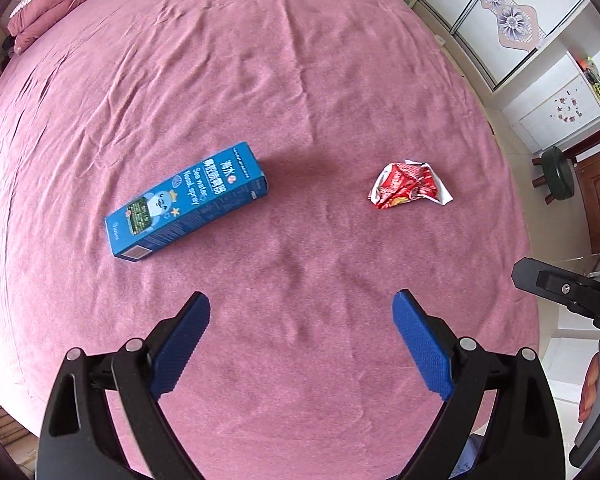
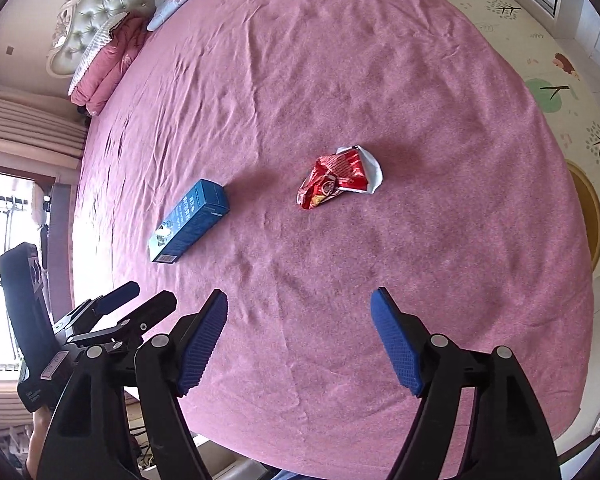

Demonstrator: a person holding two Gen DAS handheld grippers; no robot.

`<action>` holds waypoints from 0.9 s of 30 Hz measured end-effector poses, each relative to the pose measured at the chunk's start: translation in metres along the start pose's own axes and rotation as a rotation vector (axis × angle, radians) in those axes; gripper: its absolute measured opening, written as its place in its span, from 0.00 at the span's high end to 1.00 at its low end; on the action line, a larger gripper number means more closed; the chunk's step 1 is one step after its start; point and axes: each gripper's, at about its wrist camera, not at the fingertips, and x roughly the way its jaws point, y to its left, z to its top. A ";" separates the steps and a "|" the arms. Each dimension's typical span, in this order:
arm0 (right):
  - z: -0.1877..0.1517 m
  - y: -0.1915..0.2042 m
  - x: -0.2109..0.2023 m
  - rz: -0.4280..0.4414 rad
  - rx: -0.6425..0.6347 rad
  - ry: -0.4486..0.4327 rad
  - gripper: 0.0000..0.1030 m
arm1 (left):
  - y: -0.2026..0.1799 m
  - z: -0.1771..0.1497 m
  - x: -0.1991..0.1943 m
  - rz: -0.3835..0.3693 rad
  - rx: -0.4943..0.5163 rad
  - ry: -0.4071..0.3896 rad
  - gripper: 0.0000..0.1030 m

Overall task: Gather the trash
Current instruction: 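Move both tools back over the blue box and red chip bag, then grasp the blue nasal spray box with the left tool while the right tool grasps the red chip bag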

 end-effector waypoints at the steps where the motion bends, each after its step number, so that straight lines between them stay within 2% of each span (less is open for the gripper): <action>1: 0.000 0.005 0.005 -0.001 0.004 0.003 0.30 | 0.008 0.002 0.001 0.004 0.010 0.000 0.11; 8: 0.003 0.039 0.036 -0.010 0.036 0.012 0.30 | 0.048 0.021 0.013 0.016 0.094 0.020 0.11; 16: 0.011 0.062 0.064 -0.016 0.079 0.015 0.30 | 0.071 0.046 0.036 0.027 0.215 0.056 0.11; 22: 0.019 0.057 0.080 -0.036 0.124 0.025 0.30 | 0.081 0.068 0.067 0.063 0.341 0.116 0.10; 27: 0.026 0.048 0.087 -0.054 0.155 0.032 0.30 | 0.085 0.079 0.093 0.077 0.398 0.159 0.10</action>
